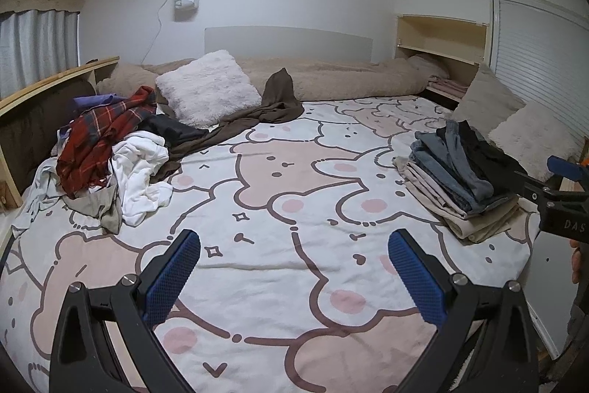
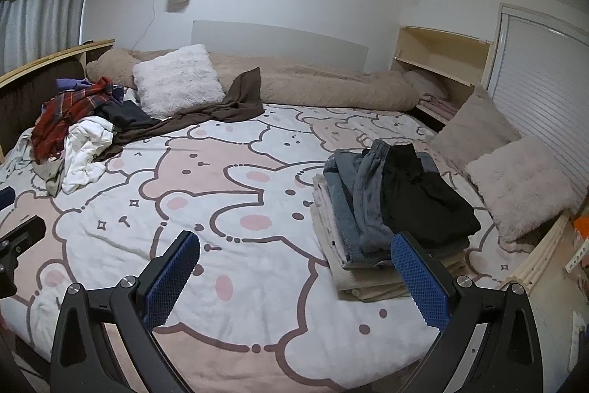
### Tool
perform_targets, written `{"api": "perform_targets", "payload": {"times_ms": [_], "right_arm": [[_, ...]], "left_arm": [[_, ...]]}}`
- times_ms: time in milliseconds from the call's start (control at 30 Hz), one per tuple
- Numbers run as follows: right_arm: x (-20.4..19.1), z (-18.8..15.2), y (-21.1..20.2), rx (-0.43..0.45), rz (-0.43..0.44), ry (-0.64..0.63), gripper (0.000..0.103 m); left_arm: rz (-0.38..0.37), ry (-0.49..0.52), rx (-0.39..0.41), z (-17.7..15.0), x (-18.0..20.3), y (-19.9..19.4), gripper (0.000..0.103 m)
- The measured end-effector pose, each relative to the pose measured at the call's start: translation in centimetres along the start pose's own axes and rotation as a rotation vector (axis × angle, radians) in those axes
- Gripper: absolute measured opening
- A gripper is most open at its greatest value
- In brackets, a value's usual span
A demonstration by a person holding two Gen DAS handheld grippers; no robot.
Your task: Fold clothes
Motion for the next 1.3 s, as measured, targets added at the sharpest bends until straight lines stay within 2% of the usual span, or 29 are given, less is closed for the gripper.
{"api": "perform_targets", "payload": {"times_ms": [467,1300], "right_arm": [[0.4,-0.2,-0.1,-0.001,-0.014,-0.010,0.103],[0.1,-0.1,0.1,-0.009,-0.023,-0.026,0.103]], "left_arm": [[0.010,0.003,-0.009,-0.2,0.5,0.1,0.103],[-0.017,0.002,-0.028,-0.6,1.5,0.0,0.103]]}}
Point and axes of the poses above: each gripper's, at about its wrist camera, not at the fingertips, and y roughly the way its jaws point, x to its right, z to its top, the point moved 9 cm from there along y, roughly the way its jaws point, and after that the axes turned 6 degrees about -x, right-handed, at the moved point
